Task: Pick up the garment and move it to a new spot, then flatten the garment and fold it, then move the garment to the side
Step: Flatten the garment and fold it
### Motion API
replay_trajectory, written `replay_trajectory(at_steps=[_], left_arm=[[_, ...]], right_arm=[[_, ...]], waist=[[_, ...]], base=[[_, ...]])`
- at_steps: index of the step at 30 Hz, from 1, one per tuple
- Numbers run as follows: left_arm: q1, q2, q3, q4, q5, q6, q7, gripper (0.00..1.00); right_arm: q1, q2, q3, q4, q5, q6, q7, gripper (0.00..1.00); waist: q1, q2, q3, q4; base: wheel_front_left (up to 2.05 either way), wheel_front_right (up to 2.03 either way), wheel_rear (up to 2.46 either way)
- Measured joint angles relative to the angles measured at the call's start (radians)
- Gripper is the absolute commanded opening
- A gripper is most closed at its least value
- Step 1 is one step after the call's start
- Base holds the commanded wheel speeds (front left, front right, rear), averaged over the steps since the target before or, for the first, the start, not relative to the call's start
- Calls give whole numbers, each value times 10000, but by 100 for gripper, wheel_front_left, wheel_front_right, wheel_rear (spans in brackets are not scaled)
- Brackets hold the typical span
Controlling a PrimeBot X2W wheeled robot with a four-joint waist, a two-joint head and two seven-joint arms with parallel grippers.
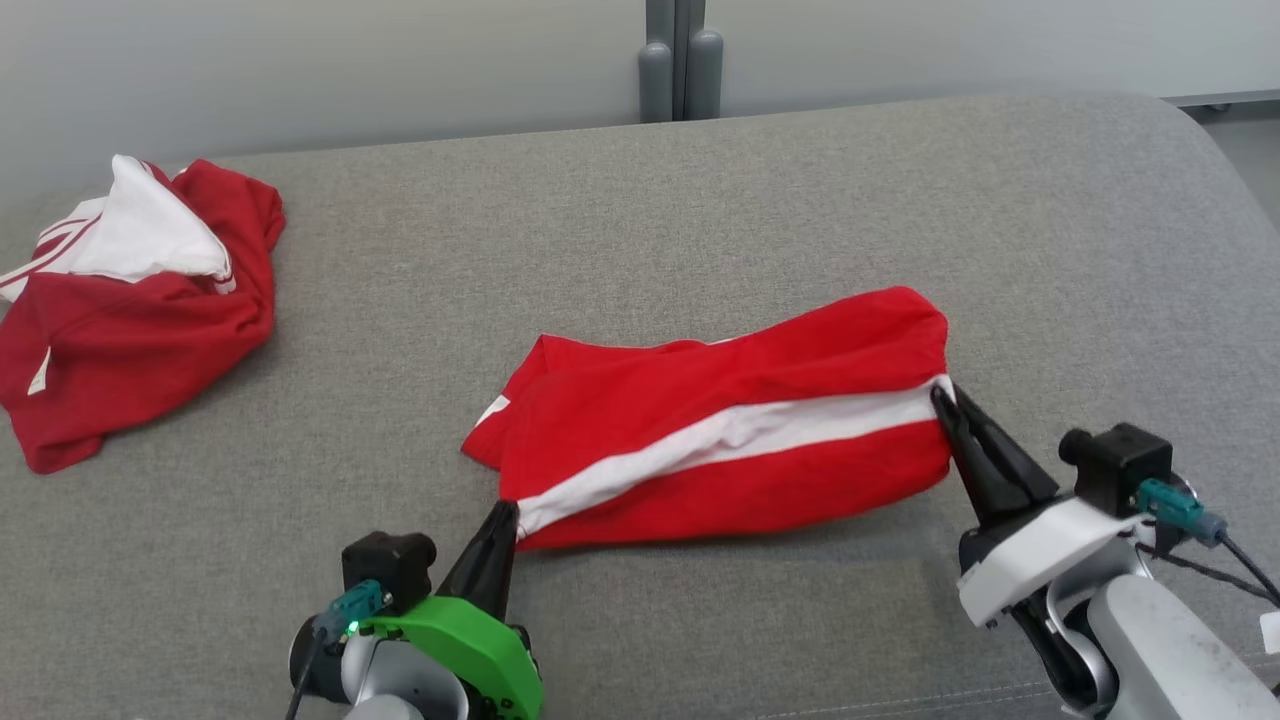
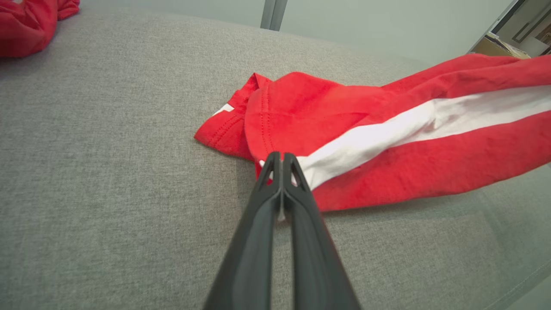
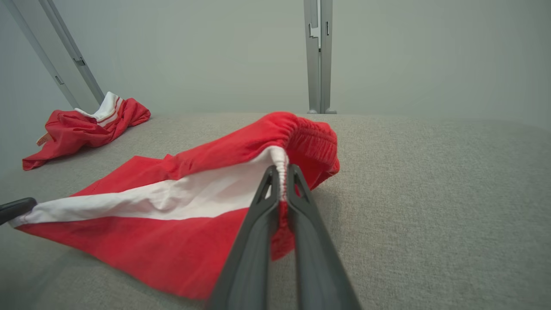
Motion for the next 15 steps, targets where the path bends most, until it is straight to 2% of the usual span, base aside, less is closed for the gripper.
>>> replay_trajectory(at_steps=[2,3,4,5,6,15], left_arm=[[203,-2,-48,100,-88,-54,123,0],[307,-4,-69,104,-138,-84,197,15],[384,-10,-94,105,-280,-132,282,46],[458,-15,-115,105,-449,-188,368,85],[521,-15,-174,121,-531,-207,476,100],[720,-27,-284,163,-920,-408,988,100]], right_arm=[[322,12,75,142,0,0,0,0],[442,10,111,165,0,2,0,0],[505,19,132,201,2,2,0,0],[560,35,134,205,2,4,0,0],[597,38,134,211,2,6,0,0],[662,40,59,213,-33,21,0,0]], waist=[[0,0,-50,25],[0,0,-67,34],[0,0,-75,40],[0,0,-82,44],[0,0,-90,46],[0,0,-176,49]], base=[[0,0,0],[0,0,0],[0,0,0],[0,0,0],[0,0,0],[0,0,0]])
